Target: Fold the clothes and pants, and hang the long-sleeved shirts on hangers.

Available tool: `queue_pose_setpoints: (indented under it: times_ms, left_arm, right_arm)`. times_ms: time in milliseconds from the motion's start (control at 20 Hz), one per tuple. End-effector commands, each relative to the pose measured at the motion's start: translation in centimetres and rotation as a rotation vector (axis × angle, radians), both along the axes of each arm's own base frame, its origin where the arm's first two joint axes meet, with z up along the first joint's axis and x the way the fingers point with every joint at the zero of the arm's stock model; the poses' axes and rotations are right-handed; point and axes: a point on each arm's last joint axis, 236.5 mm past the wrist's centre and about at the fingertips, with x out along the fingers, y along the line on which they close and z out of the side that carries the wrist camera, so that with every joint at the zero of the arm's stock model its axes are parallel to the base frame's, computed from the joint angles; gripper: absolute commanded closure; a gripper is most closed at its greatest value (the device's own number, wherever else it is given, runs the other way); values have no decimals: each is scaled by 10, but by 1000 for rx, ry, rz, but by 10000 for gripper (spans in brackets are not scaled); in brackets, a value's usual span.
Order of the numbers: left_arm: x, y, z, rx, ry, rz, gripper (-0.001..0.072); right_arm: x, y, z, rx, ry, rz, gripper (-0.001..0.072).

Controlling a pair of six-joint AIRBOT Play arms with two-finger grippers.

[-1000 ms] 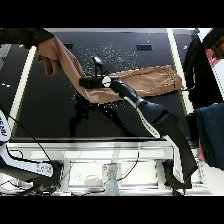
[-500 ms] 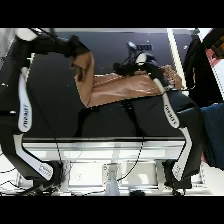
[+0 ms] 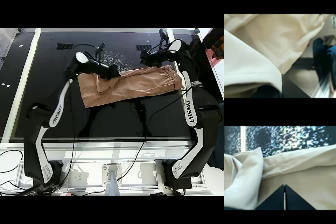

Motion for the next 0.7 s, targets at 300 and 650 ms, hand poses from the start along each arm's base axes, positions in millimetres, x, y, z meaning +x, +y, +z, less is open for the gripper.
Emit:
queue_pose_setpoints:
  times_ms: [300, 650]
  left_arm:
    - [-34, 2, 1, -95, 125, -147, -2]
    - [5, 102, 122, -288, -128, -98, 696]
  right_arm:
    - [-14, -8, -4, -22, 47, 40, 668]
    - [-13, -26, 39, -109, -72, 65, 669]
